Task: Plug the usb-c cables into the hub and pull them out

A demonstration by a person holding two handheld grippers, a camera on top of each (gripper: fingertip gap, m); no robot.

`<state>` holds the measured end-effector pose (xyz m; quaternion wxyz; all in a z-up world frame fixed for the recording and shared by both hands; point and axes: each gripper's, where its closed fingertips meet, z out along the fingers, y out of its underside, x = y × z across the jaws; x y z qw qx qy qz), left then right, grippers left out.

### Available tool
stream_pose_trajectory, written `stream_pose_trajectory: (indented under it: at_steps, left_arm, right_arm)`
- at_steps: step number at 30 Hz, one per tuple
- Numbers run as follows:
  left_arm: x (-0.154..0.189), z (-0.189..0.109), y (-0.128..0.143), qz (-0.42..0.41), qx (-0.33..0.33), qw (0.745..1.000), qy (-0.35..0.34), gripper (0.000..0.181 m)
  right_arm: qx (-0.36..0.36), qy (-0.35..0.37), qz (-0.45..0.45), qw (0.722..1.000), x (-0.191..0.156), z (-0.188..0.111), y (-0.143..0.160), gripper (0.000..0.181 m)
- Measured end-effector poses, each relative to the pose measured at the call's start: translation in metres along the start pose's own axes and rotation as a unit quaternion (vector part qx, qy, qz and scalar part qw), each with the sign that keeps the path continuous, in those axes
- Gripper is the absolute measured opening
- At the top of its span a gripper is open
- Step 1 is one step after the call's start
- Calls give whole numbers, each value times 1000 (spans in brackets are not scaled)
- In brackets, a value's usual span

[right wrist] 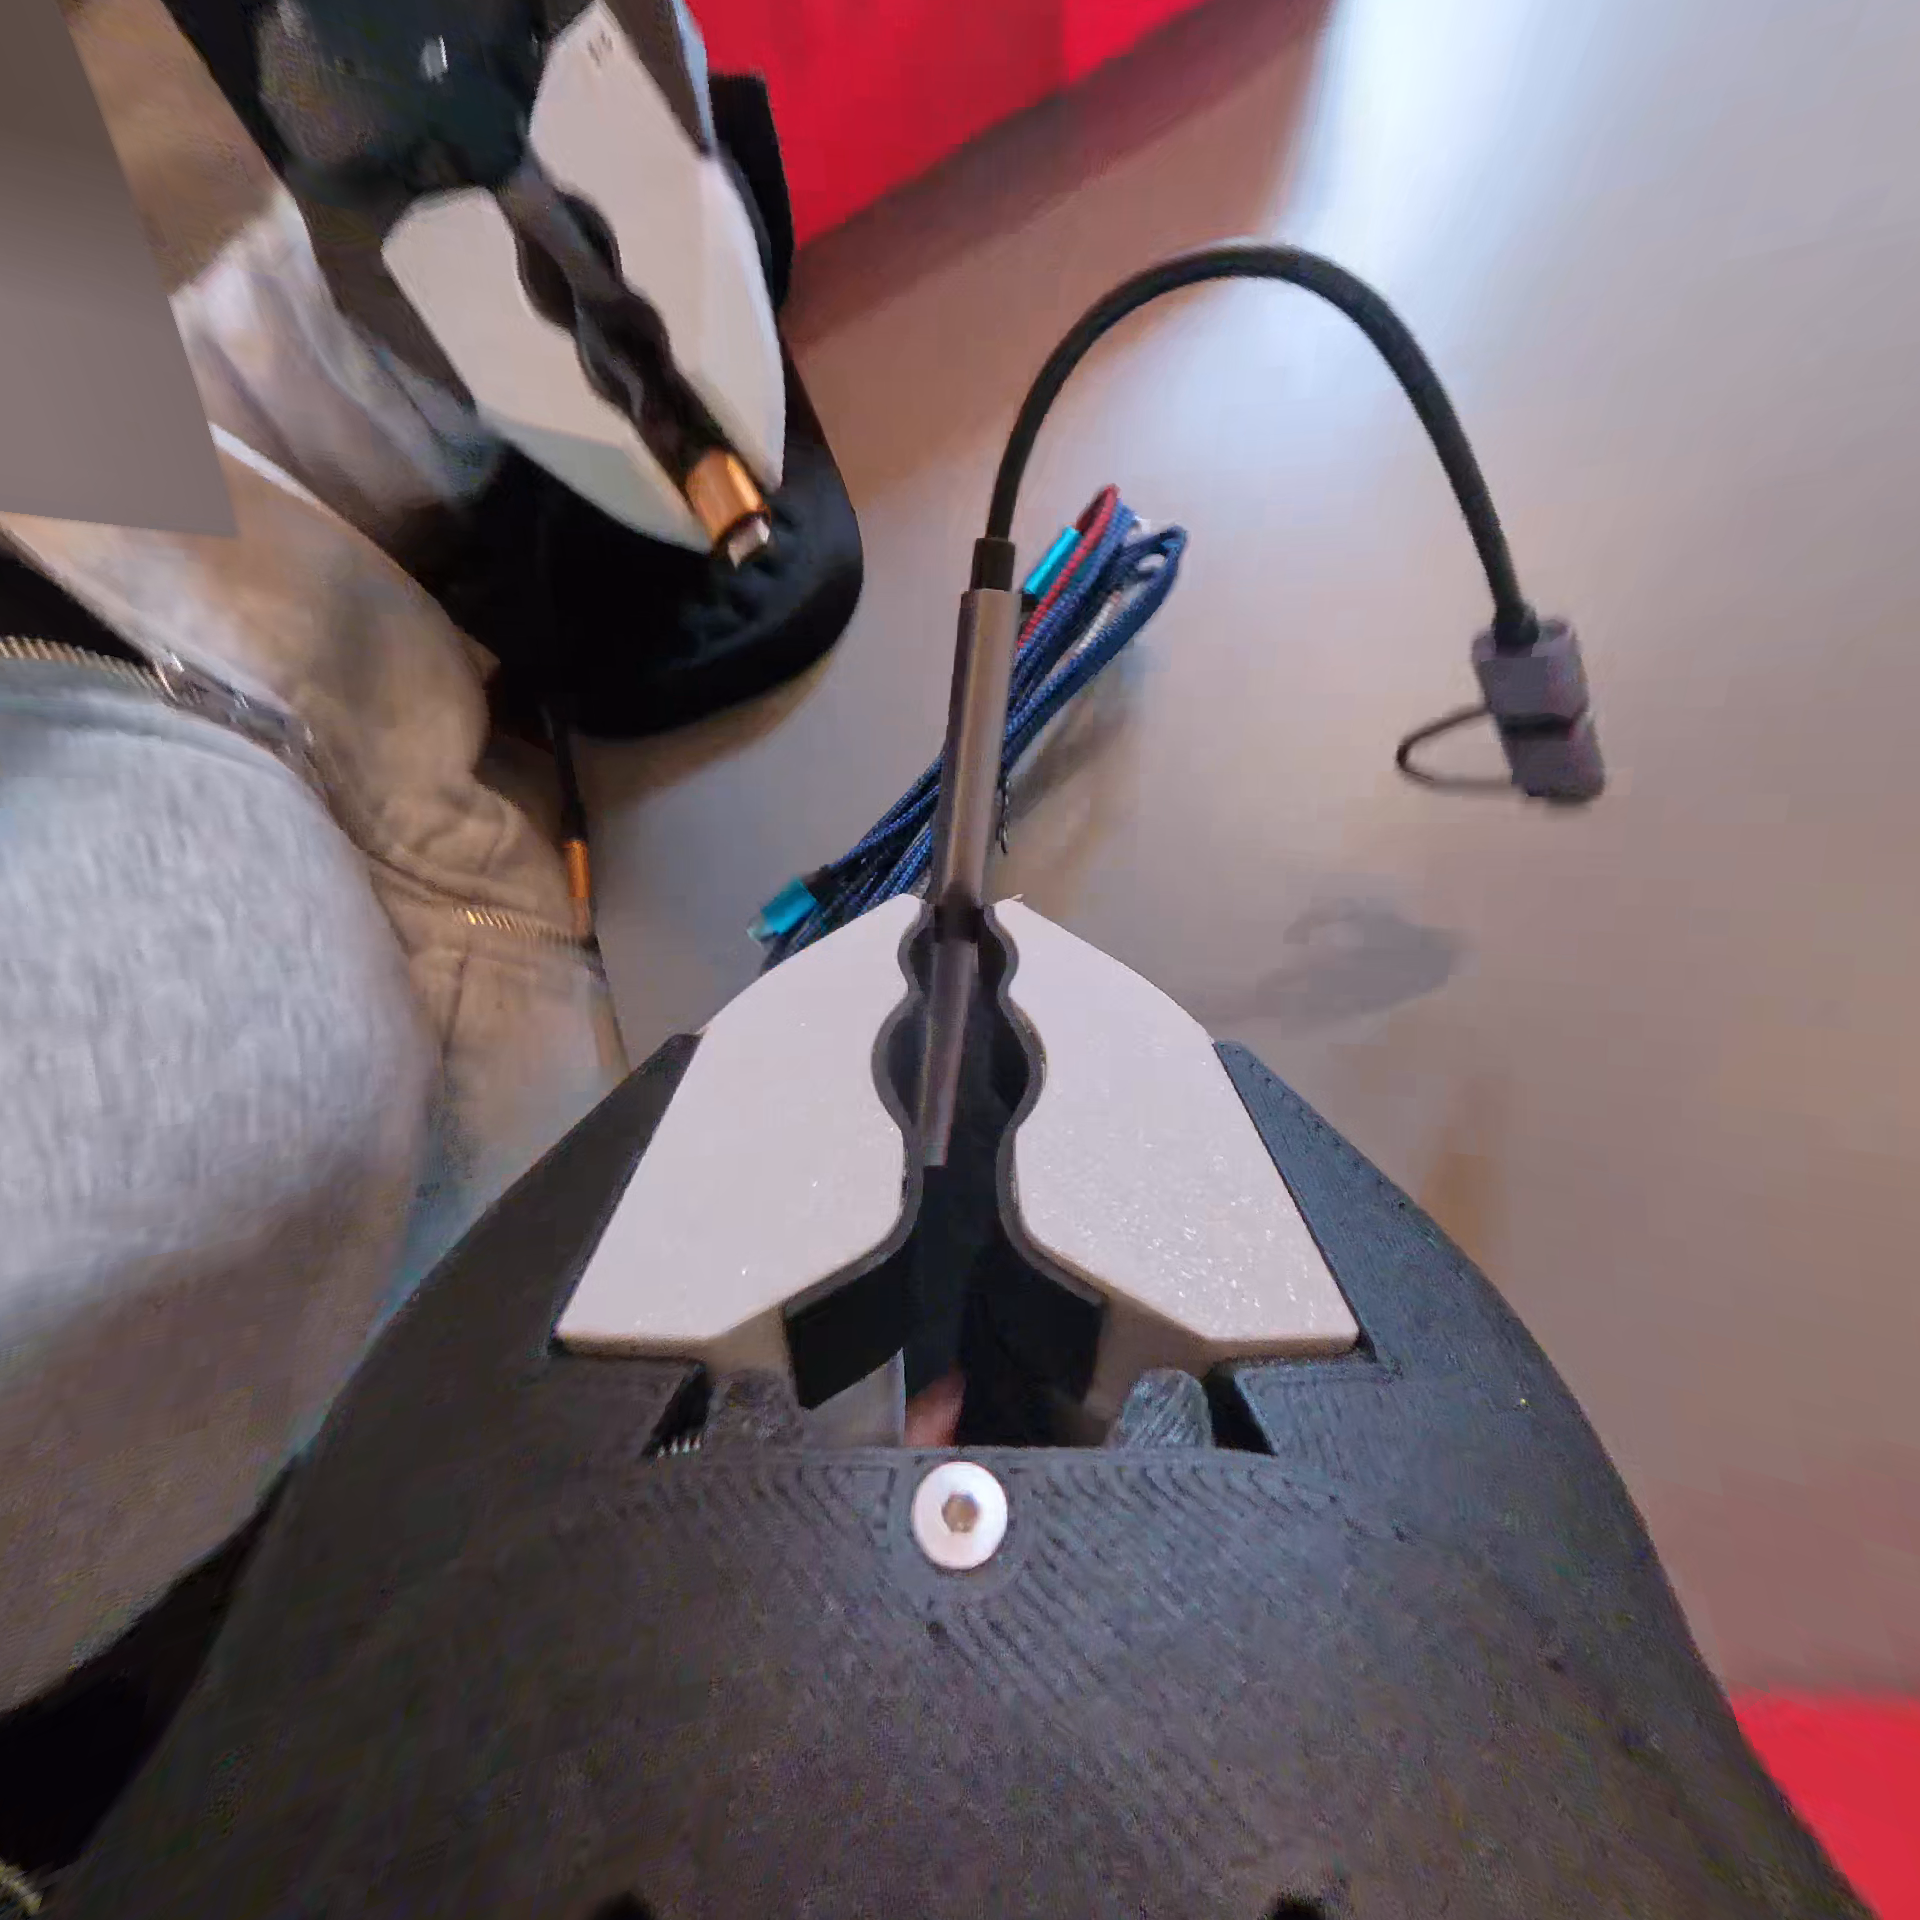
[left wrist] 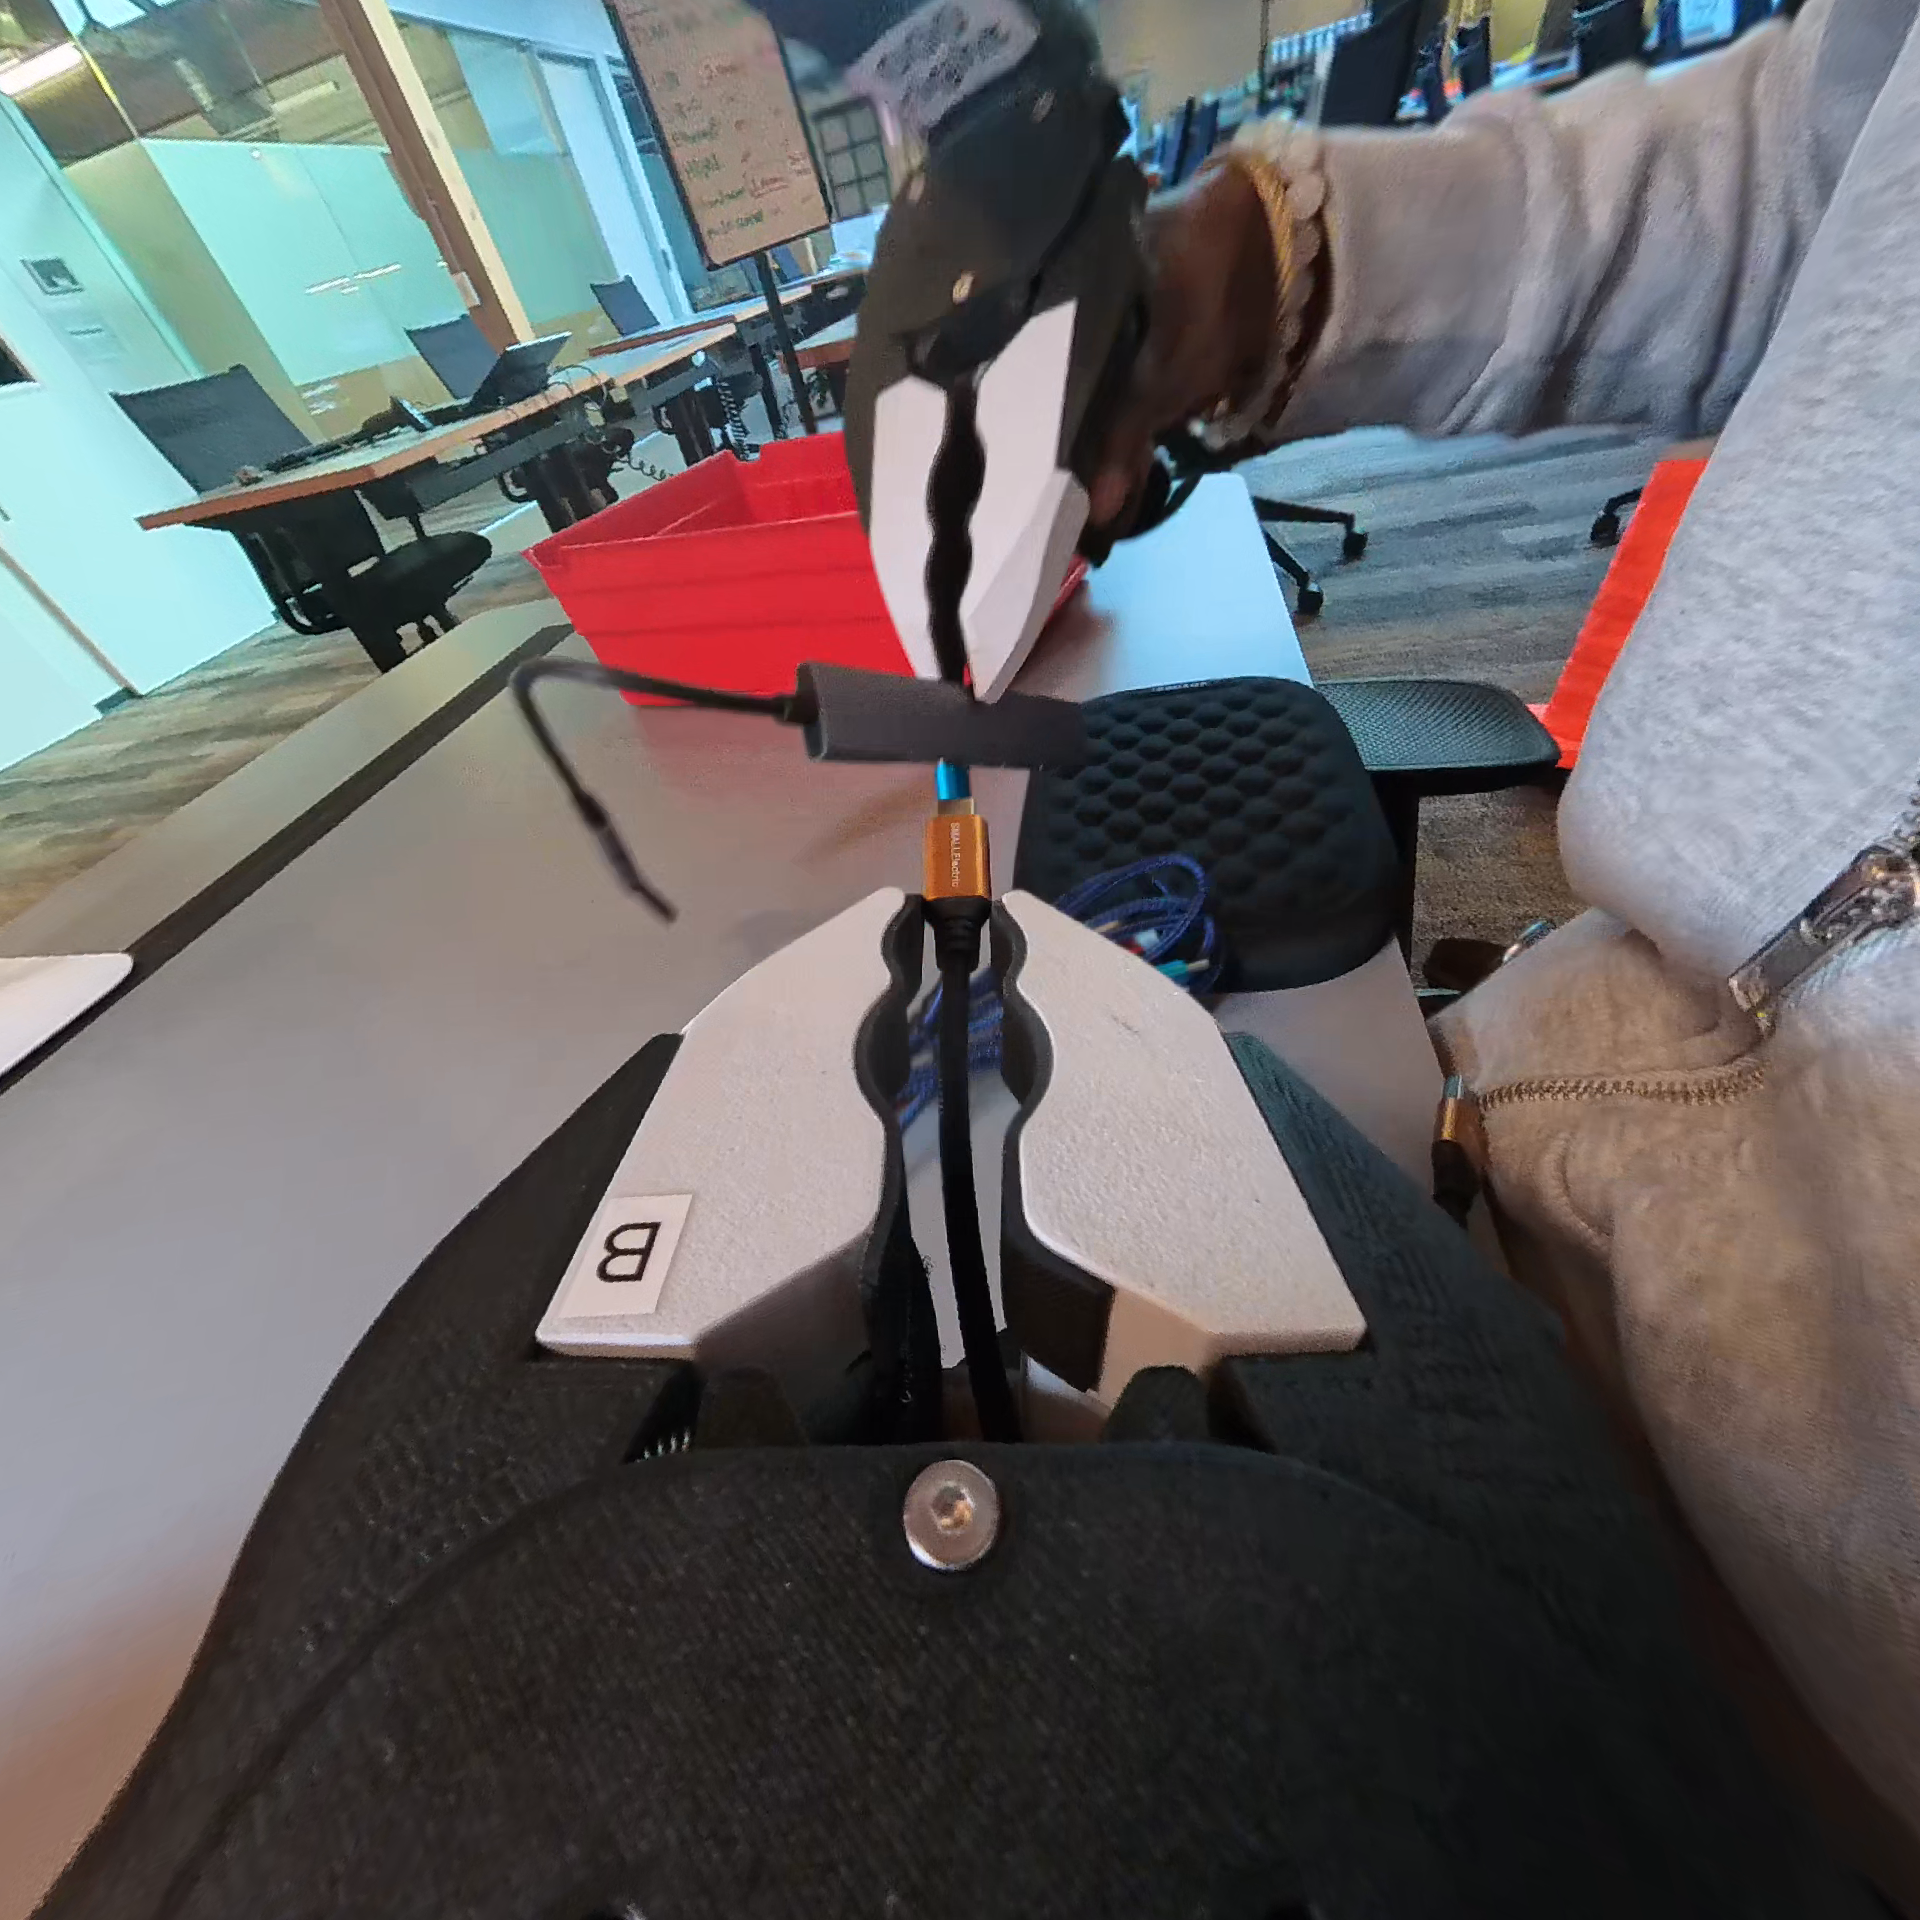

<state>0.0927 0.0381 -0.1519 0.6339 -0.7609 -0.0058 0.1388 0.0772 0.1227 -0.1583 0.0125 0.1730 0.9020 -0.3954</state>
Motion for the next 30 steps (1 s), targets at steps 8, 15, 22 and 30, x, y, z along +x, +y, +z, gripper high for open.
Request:
stream_pose_trajectory:
  at_steps: [8,15,22,30]
  left_arm:
    - [4,2,1,7,-6,1000,9,12]
    - [5,3,4,9,-17,1000,9,12]
    - [5,4,5,5,-17,1000,10,12]
    - [6,0,-13,5,20,1000,0,12]
  right_arm:
    - [-90,70,-130,985,-28,18,39,8]
    - [-111,69,-146,981,-29,29,42,9]
    - [-127,66,-138,980,-21,40,52,9]
    - [168,-106,257,946,-1,21,-17,8]
